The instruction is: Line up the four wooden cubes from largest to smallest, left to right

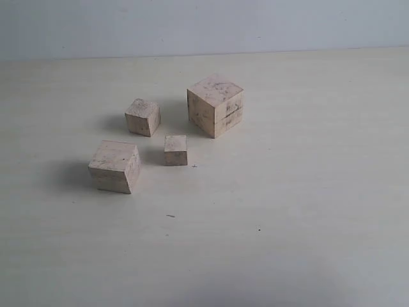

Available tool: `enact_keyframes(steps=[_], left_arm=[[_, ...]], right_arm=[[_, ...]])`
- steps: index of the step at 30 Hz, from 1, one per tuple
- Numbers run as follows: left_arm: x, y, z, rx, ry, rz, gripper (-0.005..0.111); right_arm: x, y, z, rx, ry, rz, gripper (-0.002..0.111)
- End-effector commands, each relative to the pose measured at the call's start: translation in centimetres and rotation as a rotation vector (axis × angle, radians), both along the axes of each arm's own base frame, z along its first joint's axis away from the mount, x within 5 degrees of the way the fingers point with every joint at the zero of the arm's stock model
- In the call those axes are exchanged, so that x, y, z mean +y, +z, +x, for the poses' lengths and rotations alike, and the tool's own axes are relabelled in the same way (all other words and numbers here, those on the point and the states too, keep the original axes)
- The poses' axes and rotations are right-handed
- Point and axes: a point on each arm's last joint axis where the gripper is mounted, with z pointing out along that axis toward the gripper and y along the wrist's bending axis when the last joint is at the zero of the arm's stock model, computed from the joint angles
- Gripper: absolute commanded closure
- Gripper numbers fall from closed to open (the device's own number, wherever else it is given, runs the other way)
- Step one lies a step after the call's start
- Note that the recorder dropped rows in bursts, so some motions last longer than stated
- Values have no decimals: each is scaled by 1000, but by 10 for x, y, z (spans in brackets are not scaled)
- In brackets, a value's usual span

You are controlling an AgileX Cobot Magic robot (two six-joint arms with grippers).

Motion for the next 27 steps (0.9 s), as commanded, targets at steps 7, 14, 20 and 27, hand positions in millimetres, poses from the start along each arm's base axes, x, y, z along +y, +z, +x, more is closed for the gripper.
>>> enact_keyframes(steps=[7,14,20,27], left_arm=[[0,0,0,-13,1,1,107],[0,0,0,-13,1,1,107],[0,0,0,-13,1,1,107],[0,0,0,-13,1,1,107]], right_arm=[[0,-1,0,-4,0,2,108],[-2,15,3,-189,-32,36,108],[-6,33,2,-385,-72,51,108],[-10,51,-2,-583,-112,54,108]])
